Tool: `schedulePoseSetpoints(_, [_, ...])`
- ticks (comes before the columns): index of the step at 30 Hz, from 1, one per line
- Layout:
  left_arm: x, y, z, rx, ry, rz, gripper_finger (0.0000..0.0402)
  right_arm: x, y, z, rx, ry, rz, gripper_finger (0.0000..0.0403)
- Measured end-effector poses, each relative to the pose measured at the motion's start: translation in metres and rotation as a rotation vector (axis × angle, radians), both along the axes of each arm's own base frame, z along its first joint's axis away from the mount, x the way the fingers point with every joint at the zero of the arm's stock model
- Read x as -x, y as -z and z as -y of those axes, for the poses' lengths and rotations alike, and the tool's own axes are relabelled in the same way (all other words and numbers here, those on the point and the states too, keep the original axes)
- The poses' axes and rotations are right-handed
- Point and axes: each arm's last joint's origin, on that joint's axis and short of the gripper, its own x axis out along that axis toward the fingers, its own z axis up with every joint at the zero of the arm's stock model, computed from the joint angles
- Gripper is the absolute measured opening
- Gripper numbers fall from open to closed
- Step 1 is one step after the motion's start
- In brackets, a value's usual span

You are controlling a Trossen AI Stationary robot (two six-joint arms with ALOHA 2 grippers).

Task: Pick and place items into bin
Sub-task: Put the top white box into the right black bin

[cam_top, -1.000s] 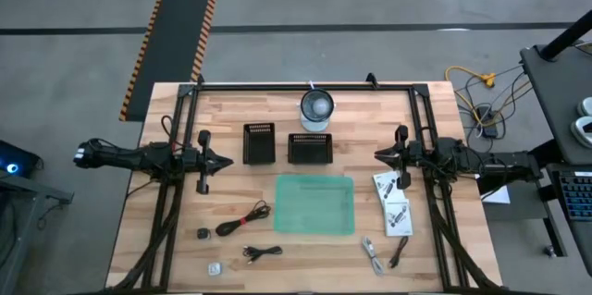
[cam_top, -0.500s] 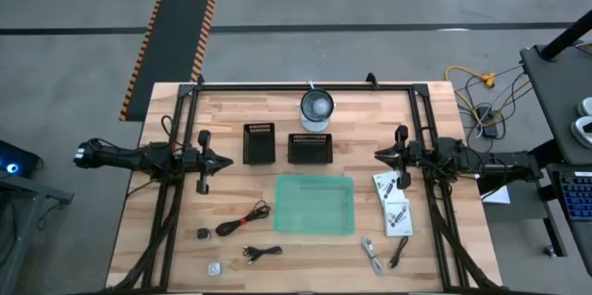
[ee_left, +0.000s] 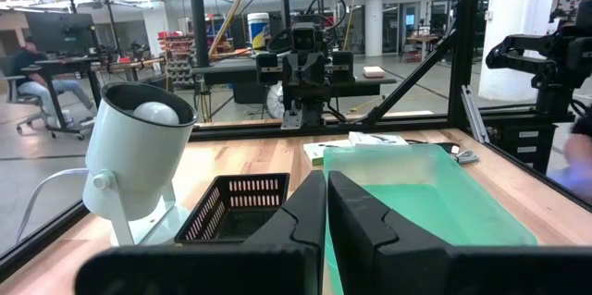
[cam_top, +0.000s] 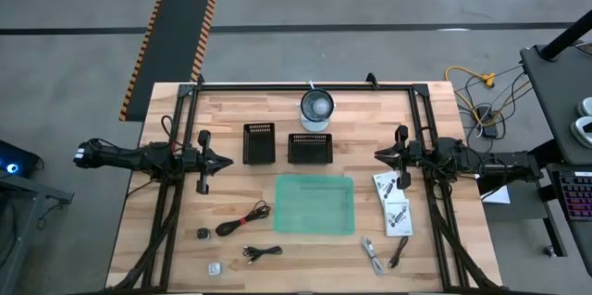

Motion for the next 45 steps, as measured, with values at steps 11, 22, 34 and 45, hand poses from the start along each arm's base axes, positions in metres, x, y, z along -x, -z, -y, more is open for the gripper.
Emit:
schedulePoseSetpoints(11, [0.0, 0.0, 0.0, 0.0, 0.0, 0.0, 0.0, 0.0, 0.0, 0.0, -0.001, 0.0, 0.0, 0.0031])
schedulePoseSetpoints(22, [0.0, 0.0, 0.0, 0.0, 0.0, 0.0, 0.0, 0.0, 0.0, 0.0, -0.002, -0.001, 0.0, 0.0031])
schedulePoseSetpoints(34, [0.0, 0.0, 0.0, 0.0, 0.0, 0.004, 0.0, 0.0, -0.004, 0.0, 0.044, 0.001, 0.037, 0.0031])
schedulePoseSetpoints(45, [0.0, -0.002, -0.001, 0.001, -0.047, 0.019, 0.0, 0.001, -0.012, 0.0, 0.079, 0.011, 0.115, 0.0031])
